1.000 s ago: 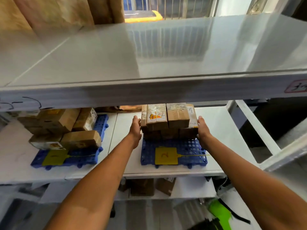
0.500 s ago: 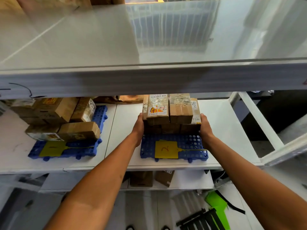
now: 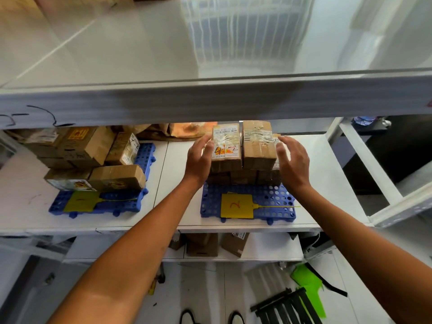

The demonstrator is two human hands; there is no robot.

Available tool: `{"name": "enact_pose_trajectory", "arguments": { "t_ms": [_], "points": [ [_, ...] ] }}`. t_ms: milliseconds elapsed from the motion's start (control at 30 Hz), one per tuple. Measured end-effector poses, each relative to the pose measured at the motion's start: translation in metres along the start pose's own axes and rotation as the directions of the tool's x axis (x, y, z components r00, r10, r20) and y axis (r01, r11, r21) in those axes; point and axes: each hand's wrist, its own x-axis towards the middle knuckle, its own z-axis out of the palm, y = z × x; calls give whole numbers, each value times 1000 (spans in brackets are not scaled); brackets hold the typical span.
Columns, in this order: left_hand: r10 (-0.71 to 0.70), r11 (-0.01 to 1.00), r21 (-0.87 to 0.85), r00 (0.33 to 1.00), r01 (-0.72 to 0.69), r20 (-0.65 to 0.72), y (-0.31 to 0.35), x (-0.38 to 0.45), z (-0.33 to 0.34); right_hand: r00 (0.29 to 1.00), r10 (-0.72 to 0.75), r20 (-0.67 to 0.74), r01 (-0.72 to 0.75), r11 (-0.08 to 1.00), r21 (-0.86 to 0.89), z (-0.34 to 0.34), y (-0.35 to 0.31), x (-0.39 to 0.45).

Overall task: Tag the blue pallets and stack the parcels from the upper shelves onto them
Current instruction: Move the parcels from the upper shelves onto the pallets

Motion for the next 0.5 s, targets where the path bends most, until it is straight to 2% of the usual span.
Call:
{"name": "enact_pose_trajectory", "arguments": {
  "t_ms": [67, 133, 233, 400, 433, 500],
  "points": [
    [23, 996, 82, 1000, -24, 12, 1, 4, 5, 998, -38, 50, 42, 996, -77, 6, -12, 0],
    [31, 990, 139, 1000, -30, 0, 3, 8, 10, 997, -12, 71, 17, 997, -69, 11, -21, 2],
    [11, 990, 139, 1000, -9, -17, 8, 16, 14, 999, 26, 44, -25, 1000, -19, 14, -28, 4],
    [-5, 993, 116, 1000, 4, 11, 6, 17, 13, 998, 18, 52, -16, 999, -38, 14, -23, 5],
    [-11, 995, 95, 1000, 10, 9, 5, 16, 10, 999, 38, 27, -38, 999, -11, 12, -19, 6],
    [-30, 999, 17, 997, 31, -73, 0, 12, 3, 980, 175, -99, -164, 979, 118, 6, -4, 8]
  ]
}}
